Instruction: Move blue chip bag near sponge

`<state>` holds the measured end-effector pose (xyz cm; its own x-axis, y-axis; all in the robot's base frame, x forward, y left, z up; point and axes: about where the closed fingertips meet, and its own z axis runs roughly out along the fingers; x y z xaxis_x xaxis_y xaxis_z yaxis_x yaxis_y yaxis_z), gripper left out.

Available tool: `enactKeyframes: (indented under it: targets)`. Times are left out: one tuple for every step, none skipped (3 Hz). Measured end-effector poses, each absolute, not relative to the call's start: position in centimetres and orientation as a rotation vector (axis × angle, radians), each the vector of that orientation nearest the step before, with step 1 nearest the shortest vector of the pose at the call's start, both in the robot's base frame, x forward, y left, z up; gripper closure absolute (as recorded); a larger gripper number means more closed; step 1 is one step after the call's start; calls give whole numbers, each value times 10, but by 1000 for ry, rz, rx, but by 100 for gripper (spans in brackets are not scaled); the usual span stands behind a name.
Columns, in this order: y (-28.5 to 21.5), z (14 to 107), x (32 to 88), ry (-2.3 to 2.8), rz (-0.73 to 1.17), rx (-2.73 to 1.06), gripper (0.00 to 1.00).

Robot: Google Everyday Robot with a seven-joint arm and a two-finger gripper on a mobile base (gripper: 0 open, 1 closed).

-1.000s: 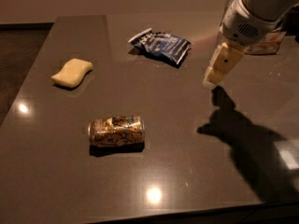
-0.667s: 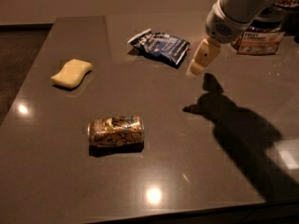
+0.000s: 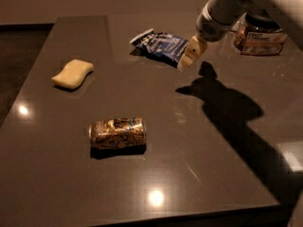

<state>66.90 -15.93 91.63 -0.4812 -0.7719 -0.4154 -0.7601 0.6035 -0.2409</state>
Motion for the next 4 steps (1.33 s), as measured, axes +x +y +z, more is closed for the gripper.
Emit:
enactKeyframes:
  targets:
    - [-164, 901, 703, 2389, -19, -1102, 0]
    - [-161, 885, 725, 2420, 14, -1033, 0]
    - [-150, 870, 739, 2436, 64, -1007, 0]
    - [-138, 858, 748, 2442, 113, -986, 0]
